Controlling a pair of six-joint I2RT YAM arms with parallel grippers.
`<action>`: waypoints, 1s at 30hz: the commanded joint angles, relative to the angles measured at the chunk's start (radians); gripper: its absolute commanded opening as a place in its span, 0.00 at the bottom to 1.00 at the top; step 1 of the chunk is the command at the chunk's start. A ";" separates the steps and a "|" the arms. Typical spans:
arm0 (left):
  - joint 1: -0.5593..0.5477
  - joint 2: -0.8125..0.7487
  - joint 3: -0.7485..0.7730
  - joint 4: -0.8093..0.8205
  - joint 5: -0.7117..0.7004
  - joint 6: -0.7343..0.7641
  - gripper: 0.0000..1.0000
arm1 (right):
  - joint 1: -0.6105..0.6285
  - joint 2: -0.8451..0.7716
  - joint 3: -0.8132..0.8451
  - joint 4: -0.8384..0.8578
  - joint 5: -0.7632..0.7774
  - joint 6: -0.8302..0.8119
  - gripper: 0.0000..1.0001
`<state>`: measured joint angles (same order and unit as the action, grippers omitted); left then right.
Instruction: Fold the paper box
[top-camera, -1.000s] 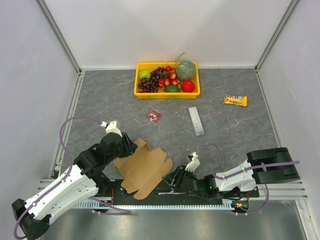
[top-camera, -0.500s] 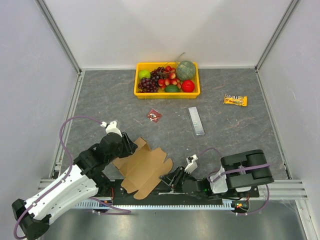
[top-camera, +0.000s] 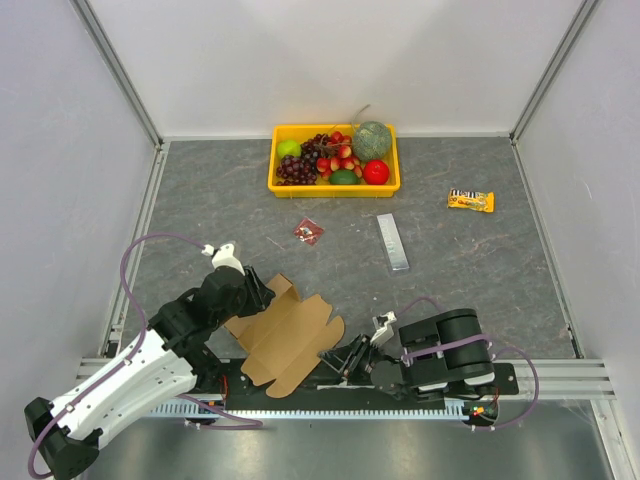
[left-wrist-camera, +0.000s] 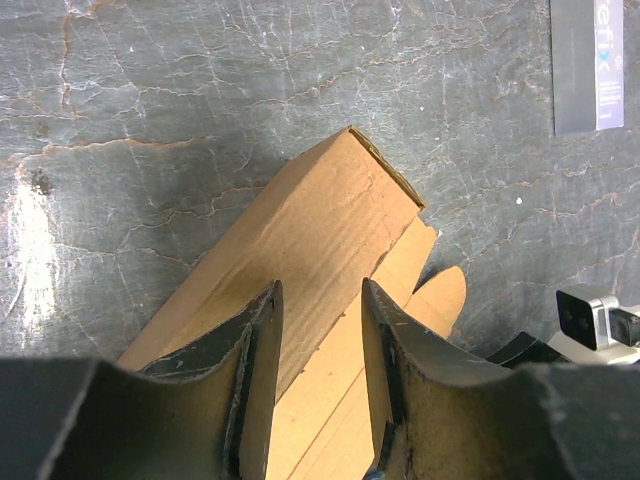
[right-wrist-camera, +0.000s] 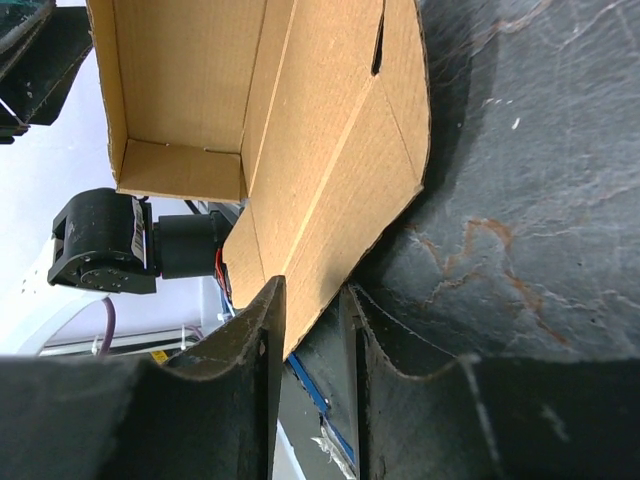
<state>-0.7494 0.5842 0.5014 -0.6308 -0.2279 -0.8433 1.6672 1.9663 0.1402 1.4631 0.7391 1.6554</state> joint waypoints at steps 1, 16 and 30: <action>-0.004 -0.007 -0.006 0.028 0.004 0.021 0.44 | -0.003 0.074 -0.022 0.275 0.028 -0.097 0.37; -0.002 -0.003 -0.012 0.028 0.002 0.020 0.44 | -0.034 0.049 -0.010 0.255 0.043 -0.138 0.38; -0.005 -0.014 -0.017 0.028 0.009 0.016 0.44 | -0.064 0.083 -0.008 0.250 0.108 -0.123 0.26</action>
<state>-0.7494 0.5793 0.4950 -0.6258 -0.2260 -0.8433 1.6360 1.9785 0.1551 1.4754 0.7448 1.6257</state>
